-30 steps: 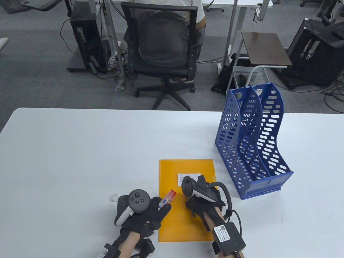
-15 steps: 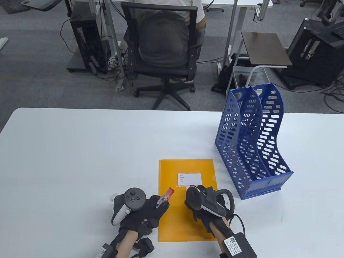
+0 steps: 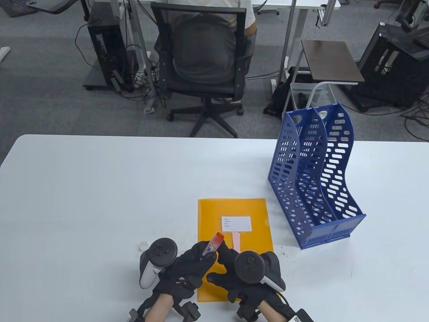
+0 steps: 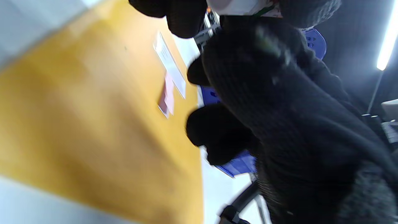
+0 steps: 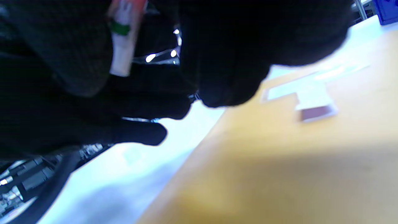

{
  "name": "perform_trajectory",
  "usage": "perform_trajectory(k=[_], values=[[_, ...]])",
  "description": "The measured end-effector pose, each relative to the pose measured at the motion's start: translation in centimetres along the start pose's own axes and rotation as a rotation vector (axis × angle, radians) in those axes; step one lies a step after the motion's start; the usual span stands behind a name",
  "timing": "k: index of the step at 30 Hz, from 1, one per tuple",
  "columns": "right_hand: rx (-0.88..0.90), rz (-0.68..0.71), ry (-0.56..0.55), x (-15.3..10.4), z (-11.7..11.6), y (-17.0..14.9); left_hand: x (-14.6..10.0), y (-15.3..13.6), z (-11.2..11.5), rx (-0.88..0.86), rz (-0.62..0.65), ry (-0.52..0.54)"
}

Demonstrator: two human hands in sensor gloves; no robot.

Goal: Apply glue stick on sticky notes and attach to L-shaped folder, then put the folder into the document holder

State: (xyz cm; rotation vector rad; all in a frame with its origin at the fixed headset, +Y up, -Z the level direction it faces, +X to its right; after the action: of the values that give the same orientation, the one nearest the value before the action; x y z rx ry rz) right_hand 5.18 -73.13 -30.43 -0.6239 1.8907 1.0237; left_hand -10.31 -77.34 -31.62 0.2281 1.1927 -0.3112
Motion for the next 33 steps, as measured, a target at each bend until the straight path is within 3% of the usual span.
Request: perform_trajectory(k=[4, 7, 10, 12, 18, 23, 29, 33], values=[[0.116, 0.021, -0.07, -0.7, 0.2, 0.0, -0.2, -0.2, 1.5, -0.046, -0.013, -0.088], [0.083, 0.031, -0.102, -0.9, 0.5, 0.1, -0.2, -0.3, 1.8, -0.092, -0.02, -0.116], [0.117, 0.077, -0.067, -0.8, 0.7, 0.4, -0.2, 0.1, 0.9, -0.104, 0.015, -0.048], [0.108, 0.078, -0.095, -1.1, 1.3, 0.6, -0.2, 0.2, 0.1, -0.119, 0.031, 0.032], [0.144, 0.089, -0.227, -1.7, 2.5, 0.2, -0.3, 0.3, -1.2, -0.284, 0.07, 0.078], [0.179, 0.096, -0.102, -1.0, 1.4, -0.5, -0.3, 0.3, -2.0, -0.36, 0.111, 0.104], [0.203, 0.101, -0.005, -0.4, 0.6, -0.7, -0.3, 0.0, -2.2, -0.299, 0.088, 0.122], [0.138, 0.038, -0.162, -1.1, 2.1, -0.7, -0.3, -0.1, -1.8, -0.283, 0.076, 0.123]])
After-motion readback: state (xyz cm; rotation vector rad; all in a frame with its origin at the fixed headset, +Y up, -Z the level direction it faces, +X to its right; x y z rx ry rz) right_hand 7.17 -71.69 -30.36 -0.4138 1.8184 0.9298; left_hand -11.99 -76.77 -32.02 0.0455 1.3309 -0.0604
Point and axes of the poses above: the tracker on the back of each hand, its own y axis roughly to the thumb side, its own x axis roughly from the wrist to the fingertips, z = x × y, the point moved 5 cm from there along x, roughly from the wrist to the fingertips, and after that the axes turned 10 degrees about y, right-handed, at the moved point
